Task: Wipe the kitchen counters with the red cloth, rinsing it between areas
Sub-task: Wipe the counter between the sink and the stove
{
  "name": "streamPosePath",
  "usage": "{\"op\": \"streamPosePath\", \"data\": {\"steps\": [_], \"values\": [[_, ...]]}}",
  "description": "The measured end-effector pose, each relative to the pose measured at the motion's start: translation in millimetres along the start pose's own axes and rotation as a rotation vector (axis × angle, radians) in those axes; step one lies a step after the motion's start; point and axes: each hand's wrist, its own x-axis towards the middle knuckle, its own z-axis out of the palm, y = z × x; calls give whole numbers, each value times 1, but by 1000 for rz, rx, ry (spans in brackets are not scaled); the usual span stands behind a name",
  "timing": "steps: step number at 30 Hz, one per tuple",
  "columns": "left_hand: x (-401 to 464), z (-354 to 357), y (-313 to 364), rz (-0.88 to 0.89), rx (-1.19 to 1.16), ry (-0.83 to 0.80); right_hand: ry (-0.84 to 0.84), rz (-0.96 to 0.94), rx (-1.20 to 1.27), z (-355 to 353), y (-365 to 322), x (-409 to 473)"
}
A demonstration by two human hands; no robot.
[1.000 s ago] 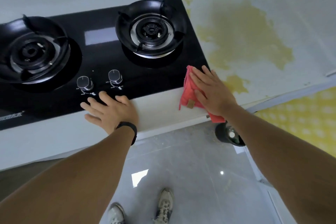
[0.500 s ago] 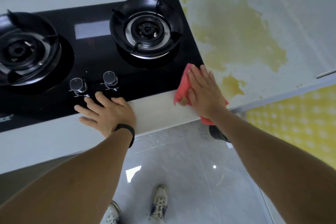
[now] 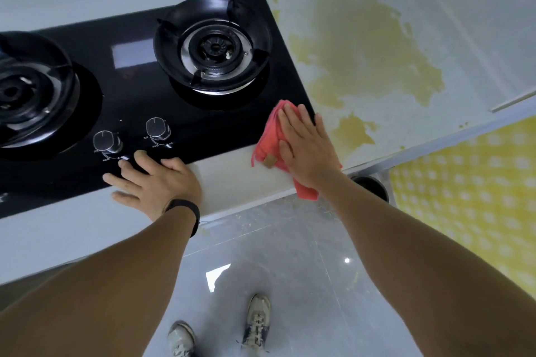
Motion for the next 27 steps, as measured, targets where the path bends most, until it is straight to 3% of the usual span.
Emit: {"op": "streamPosePath", "data": {"steps": [19, 23, 27], "values": [[2, 4, 0, 10, 15, -10, 38, 103, 19, -7, -4, 39], [2, 1, -3, 11, 4, -6, 6, 8, 35, -7, 15, 27], [2, 0, -1, 12, 17, -21, 6, 69, 44, -9, 55, 12]]}}
